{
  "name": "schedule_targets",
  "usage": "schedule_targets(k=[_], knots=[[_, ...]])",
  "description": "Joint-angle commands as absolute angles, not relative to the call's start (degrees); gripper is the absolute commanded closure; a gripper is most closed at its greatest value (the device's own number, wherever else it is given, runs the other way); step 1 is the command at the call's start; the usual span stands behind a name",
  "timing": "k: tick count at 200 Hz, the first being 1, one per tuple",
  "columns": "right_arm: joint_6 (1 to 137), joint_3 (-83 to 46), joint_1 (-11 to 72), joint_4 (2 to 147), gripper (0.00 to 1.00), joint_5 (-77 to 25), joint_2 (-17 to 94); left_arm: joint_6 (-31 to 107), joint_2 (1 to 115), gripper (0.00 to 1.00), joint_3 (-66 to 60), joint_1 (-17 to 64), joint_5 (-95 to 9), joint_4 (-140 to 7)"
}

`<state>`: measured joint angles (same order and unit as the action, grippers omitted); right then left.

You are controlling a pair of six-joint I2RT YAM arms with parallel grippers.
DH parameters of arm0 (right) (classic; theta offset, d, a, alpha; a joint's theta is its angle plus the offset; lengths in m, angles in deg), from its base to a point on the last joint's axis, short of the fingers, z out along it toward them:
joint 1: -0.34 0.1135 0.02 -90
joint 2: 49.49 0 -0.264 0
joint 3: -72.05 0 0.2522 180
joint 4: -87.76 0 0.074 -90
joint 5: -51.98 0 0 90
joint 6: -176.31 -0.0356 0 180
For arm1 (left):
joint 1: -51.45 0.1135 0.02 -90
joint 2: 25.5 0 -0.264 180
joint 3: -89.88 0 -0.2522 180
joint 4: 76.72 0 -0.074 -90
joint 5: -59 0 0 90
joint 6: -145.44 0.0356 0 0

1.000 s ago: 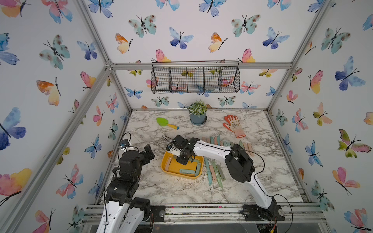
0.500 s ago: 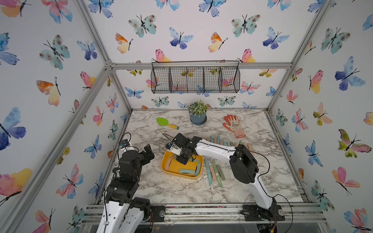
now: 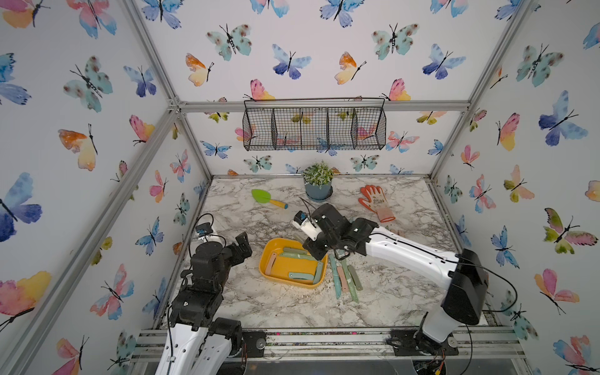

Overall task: Take the fruit knife out of the storage box
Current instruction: Pick up the fruit knife from the storage box, then place the fruit knife at the center of the board.

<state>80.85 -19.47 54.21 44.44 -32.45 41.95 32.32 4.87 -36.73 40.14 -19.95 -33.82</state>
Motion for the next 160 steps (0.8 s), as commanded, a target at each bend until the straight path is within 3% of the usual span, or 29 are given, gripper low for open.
schedule_targets(k=[1,61,160], knots=[[73.75,-10.46,49.96,44.82,0.92,-32.22,37.49,34.01,5.16,0.02,-36.33,39.85,-24.69,-35.63],[64.48,9.46,40.0,46.95,0.92,-30.12,23.4,33.9,5.21,0.02,-36.36,39.5,-24.61,-35.72],[61.27,21.31,33.13,48.21,0.92,-23.33,26.57,33.82,5.0,0.02,-36.32,39.41,-23.97,-35.59]])
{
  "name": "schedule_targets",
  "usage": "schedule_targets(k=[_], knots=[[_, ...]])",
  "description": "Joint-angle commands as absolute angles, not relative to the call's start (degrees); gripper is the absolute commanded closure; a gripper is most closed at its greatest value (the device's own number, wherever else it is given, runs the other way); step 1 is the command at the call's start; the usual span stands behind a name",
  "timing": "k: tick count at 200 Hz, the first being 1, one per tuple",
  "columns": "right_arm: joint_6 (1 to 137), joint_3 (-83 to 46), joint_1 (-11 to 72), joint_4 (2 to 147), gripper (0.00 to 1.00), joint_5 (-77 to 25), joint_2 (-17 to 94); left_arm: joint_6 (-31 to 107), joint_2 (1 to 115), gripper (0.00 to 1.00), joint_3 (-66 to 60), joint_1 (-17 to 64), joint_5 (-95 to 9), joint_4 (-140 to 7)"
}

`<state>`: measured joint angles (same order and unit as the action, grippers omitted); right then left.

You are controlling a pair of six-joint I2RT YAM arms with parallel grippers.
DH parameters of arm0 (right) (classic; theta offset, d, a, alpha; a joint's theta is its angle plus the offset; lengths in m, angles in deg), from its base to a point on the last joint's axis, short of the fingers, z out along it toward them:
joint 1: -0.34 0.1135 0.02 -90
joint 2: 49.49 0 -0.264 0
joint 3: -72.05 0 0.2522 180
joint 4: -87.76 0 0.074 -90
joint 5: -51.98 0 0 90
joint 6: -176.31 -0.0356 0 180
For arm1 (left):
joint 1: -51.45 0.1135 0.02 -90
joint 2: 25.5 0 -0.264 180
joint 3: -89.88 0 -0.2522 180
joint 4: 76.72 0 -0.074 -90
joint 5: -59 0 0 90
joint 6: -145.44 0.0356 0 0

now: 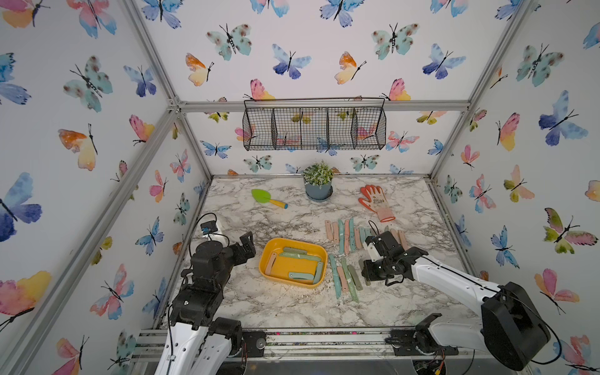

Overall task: Take the fruit knife out of the storage box
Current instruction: Place the fruit knife at the center of the board.

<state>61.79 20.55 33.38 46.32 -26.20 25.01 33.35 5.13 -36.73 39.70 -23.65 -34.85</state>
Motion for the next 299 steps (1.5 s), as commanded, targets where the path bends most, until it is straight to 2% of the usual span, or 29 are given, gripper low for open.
schedule_targets(k=[1,89,140,179,236,261,278,299], knots=[[61.26,21.34,33.17,48.27,0.92,-23.33,26.68,33.82,4.95,0.02,-36.35,39.41,-23.97,-35.57],[61.01,22.94,31.61,50.18,0.89,-24.0,29.52,33.76,5.0,0.02,-36.29,39.32,-23.61,-35.45],[60.84,22.29,31.28,48.96,0.76,-25.11,28.32,33.73,5.0,0.02,-36.23,39.32,-23.51,-35.47],[60.8,20.91,31.28,47.67,0.7,-25.26,27.65,33.72,5.0,0.02,-36.27,39.32,-23.27,-35.42],[62.35,13.28,31.28,43.3,0.56,-29.68,24.65,33.69,5.09,0.02,-36.29,39.34,-22.99,-35.38],[63.81,11.47,31.45,44.52,0.55,-27.75,24.82,33.67,5.09,0.02,-36.24,39.34,-22.86,-35.37],[66.54,10.38,34.05,49.36,0.56,-23.36,24.25,33.69,5.17,0.02,-36.28,39.38,-22.81,-35.42],[69.98,4.87,42.04,53.24,0.56,-22.69,27.97,33.67,5.26,0.02,-36.24,39.36,-22.58,-35.37]])
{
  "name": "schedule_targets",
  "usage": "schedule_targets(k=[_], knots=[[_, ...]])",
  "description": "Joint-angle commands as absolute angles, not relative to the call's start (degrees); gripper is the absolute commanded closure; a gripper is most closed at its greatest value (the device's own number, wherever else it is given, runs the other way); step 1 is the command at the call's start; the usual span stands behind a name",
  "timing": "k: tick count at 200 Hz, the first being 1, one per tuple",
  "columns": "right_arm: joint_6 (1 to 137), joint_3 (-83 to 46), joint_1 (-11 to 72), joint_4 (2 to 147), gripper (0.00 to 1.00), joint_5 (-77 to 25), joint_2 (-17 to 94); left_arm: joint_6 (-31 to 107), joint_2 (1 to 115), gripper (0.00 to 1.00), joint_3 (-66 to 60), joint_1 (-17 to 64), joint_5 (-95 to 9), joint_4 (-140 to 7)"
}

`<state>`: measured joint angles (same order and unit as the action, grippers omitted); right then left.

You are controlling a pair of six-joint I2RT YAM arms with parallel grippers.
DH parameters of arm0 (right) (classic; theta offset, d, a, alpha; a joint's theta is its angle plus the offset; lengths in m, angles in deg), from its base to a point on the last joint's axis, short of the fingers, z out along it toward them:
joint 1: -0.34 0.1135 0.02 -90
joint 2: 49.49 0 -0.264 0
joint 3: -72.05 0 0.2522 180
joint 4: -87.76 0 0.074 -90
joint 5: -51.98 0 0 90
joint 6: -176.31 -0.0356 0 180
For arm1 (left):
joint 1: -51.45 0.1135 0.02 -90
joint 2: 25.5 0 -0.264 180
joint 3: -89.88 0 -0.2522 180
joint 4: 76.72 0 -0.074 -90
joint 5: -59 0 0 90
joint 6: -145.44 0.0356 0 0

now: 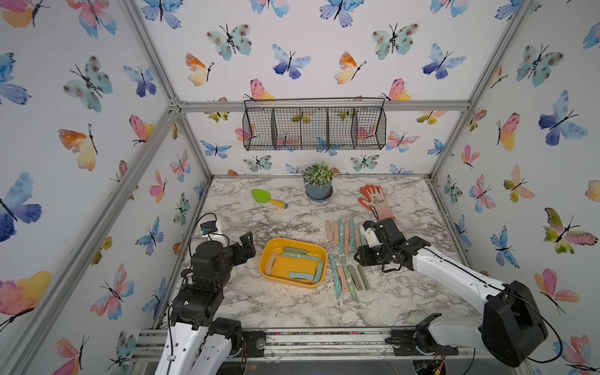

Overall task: Take the fruit knife out of the storage box
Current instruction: Place the fruit knife at the center of the board.

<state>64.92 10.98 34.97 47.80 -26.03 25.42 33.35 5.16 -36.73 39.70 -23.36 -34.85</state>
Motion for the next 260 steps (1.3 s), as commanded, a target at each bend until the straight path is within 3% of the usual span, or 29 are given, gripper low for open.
schedule_targets(k=[1,46,119,260], knots=[[70.19,4.46,42.46,53.25,0.56,-22.66,28.44,33.65,5.31,0.02,-36.22,39.34,-22.57,-35.32],[80.3,-13.68,53.84,47.24,0.61,-30.45,48.34,30.85,4.84,0.02,-35.79,39.58,-14.54,-33.64],[84.35,-32.86,55.36,35.22,0.6,-37.92,68.45,29.93,4.29,0.01,-35.76,40.29,-11.24,-33.12],[87.44,-37.2,55.35,31.24,0.55,-39.42,76.11,30.21,4.11,0.01,-35.76,40.38,-12.06,-33.16]])
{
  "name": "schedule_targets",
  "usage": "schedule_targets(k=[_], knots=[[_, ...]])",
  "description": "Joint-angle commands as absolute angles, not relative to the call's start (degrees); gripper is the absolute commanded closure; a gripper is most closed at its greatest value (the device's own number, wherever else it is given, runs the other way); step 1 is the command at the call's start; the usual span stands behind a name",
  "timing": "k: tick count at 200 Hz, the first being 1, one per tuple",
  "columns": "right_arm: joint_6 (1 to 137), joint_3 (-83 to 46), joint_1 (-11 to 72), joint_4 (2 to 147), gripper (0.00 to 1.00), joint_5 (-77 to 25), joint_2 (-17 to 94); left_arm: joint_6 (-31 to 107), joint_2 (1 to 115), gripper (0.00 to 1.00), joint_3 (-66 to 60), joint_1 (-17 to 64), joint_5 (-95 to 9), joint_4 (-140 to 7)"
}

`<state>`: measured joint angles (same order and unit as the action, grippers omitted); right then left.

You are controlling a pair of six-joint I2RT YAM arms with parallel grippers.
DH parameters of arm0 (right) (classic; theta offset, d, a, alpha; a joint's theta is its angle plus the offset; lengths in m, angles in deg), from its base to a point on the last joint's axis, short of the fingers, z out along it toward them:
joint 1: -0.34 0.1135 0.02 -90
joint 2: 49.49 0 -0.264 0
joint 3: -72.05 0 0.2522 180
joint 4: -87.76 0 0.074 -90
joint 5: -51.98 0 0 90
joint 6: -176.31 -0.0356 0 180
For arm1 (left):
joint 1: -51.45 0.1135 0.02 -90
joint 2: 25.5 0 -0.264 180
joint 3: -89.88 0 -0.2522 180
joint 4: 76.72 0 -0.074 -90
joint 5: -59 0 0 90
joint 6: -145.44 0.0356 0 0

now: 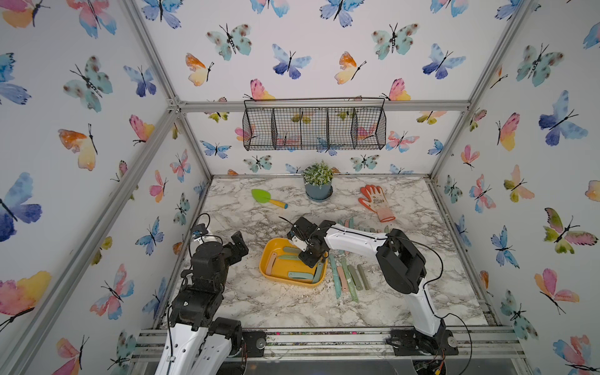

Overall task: Take the fruit knife out of the storage box
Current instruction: Place the fruit knife at the center of the board, then pick up the fruit knife from the storage box.

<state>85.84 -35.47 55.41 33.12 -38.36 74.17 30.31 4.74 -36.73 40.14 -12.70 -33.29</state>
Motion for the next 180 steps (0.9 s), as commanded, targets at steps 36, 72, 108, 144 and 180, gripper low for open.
schedule_targets(k=[36,72,108,144,180], knots=[[88.93,-39.58,55.58,28.84,0.6,-37.91,78.39,30.17,4.03,0.02,-35.76,40.38,-11.94,-33.09],[90.55,-39.58,56.57,28.06,0.62,-37.04,79.17,30.21,3.89,0.02,-35.63,40.38,-11.84,-33.08],[91.02,-39.82,56.77,27.6,0.71,-37.21,79.53,30.18,3.83,0.01,-35.61,40.38,-11.93,-33.13],[91.54,-40.52,57.25,26.72,0.78,-38.02,78.9,30.15,3.76,0.02,-35.67,40.38,-11.84,-33.04],[92.84,-40.19,58.15,27.02,0.79,-37.85,76.85,30.17,3.77,0.02,-35.67,40.37,-11.84,-33.09]])
